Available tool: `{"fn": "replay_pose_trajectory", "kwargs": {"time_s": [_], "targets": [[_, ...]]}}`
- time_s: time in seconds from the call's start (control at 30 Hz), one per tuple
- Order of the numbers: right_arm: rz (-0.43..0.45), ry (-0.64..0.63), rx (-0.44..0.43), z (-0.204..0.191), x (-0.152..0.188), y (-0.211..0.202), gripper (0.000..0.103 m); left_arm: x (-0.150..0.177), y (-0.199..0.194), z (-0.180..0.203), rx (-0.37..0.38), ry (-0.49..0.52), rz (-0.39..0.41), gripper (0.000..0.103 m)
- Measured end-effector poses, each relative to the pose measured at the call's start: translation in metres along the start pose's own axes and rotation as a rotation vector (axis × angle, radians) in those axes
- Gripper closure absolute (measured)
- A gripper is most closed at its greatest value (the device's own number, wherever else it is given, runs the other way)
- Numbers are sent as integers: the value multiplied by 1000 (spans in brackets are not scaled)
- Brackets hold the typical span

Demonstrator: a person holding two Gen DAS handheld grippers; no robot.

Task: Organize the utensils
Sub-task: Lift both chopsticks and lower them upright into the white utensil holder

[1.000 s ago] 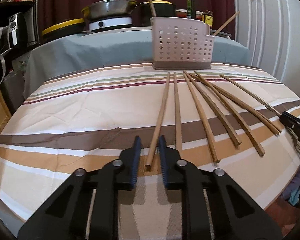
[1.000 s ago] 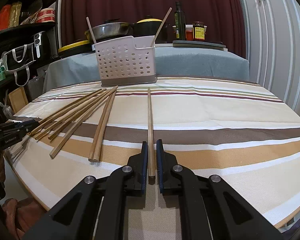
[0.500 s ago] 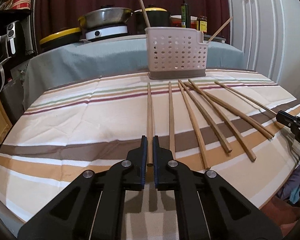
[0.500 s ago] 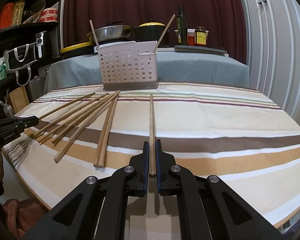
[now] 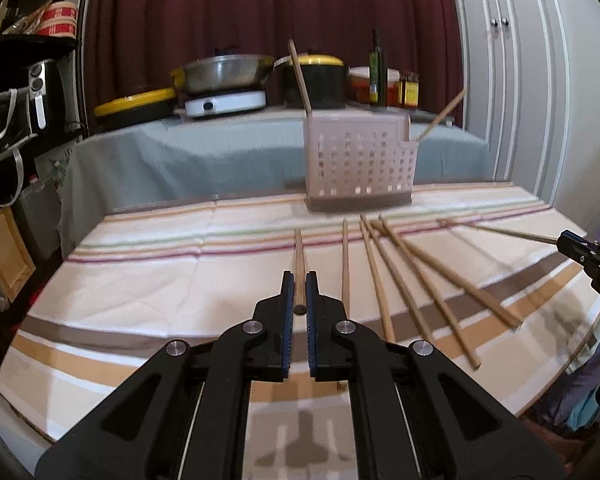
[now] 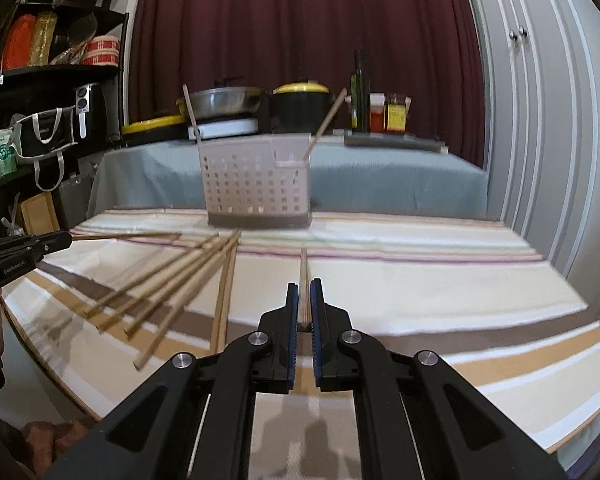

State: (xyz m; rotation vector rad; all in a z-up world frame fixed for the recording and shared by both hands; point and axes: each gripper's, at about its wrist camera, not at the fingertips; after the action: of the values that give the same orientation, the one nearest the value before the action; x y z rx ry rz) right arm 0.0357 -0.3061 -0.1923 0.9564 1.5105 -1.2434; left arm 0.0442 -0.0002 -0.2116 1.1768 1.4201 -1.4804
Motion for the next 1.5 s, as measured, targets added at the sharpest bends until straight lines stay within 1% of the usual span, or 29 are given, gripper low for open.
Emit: {"fn": "replay_pose_trajectory", "kwargs": {"time_s": [0.17,0.43,0.63,1.03,1.3,1.5], "targets": [[59,-4,5,-1,-27,-12,96,-29,-19,-4,-13,-8,78,97],[127,7,8,0,-62,-24,96,-71,-45,-13,-20,-40,151,97],[110,19,8,5,-76,-12,96,-84,-41,-16,-29,-58,159,97],[159,-22,10,-2,-101,29,96,-99,-13,-14,-64,-45,172,97],[164,-13,4,-2,-111,44,96,-108,-1,-17,-60,-63,160,97],[177,12,-15,1,-126,47,96,-129,2,-19,-30,-87,184,97]]}}
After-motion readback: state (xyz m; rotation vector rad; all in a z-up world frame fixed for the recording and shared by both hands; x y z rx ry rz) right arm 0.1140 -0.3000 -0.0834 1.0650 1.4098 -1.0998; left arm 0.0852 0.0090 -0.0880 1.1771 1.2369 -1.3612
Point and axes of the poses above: each gripper's, at about its wrist camera, not at the fingertips, and y roughly the way its jaws point, z to its right, x to its underside, and after that the axes turned 10 degrees about z, right-handed
